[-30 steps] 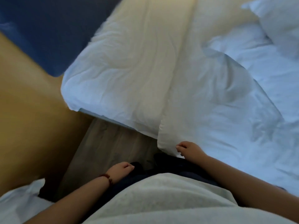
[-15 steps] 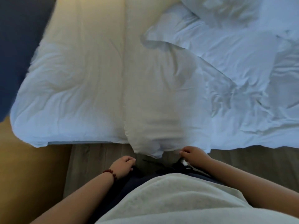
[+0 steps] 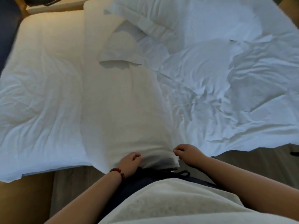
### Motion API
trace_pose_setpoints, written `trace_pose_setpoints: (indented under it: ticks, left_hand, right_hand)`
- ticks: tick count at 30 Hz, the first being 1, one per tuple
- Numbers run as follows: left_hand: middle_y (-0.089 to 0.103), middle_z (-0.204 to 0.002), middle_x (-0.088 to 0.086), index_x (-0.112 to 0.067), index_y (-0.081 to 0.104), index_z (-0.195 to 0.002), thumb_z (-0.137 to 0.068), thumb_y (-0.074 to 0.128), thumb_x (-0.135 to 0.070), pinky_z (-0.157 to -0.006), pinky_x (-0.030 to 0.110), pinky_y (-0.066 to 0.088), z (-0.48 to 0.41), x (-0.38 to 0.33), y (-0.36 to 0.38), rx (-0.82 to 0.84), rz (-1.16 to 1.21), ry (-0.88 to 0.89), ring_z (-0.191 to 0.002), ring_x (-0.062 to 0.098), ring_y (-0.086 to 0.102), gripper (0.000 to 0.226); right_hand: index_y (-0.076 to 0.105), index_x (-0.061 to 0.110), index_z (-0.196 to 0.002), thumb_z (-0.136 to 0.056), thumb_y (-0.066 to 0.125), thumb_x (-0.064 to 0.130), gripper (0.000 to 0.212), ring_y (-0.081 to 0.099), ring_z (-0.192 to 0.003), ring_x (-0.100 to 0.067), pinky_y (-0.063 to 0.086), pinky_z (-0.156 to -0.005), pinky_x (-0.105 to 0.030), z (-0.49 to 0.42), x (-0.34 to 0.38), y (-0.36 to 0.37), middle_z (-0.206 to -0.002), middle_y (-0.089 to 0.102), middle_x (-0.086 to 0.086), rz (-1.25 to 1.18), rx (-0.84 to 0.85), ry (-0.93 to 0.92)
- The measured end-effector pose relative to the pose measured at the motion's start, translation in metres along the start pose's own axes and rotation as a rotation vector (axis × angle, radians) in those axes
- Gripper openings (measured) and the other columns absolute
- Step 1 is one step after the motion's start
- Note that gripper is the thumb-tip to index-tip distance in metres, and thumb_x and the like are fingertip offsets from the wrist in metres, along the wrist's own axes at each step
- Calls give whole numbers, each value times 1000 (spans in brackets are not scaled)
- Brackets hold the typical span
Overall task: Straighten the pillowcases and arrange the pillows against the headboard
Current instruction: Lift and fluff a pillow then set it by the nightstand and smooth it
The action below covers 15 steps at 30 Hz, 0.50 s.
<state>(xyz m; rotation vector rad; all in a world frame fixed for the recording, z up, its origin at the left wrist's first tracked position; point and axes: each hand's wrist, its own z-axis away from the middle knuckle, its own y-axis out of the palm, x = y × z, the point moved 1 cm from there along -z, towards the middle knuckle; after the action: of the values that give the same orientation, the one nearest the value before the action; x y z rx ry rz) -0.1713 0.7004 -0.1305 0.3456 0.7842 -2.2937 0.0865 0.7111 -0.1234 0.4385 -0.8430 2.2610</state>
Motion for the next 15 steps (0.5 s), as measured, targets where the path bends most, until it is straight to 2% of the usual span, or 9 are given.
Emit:
trace_pose_setpoints:
  ticks: [3,6,10,15]
  left_hand:
    - [65,-122,5,-18,62,-123,-99,51,-34,-99,35,47,-14,-22,-15,-31,15,12,-112,22,62,30]
    - [68,-116,4,-21,63,-116,-98,52,-34,-100,39,48,-29,-46,-27,-28,38,53,-106,21,64,25]
    - [69,-108,1,-25,62,-104,-99,52,-31,-93,35,51,-46,-78,-42,16,98,121,-101,18,65,13]
    - [68,-111,-2,-21,62,-115,-101,50,-27,-91,31,50,-63,-125,-85,8,223,237,-98,10,64,19]
  right_hand:
    - [69,21,-98,-93,56,35,20,66,-90,-17,52,-84,-32,-8,-2,-12,-99,70,1,-124,-57,28]
    - [70,21,-100,-93,56,35,21,65,-94,-16,51,-86,-33,-15,1,-19,-101,70,3,-164,-75,41]
    - [68,22,-104,-95,54,35,21,64,-97,-16,50,-89,-33,-24,14,-34,-103,68,4,-212,-134,44]
    - [68,26,-107,-95,53,39,22,64,-94,-10,48,-80,-27,-39,52,-63,-100,68,9,-285,-283,-12]
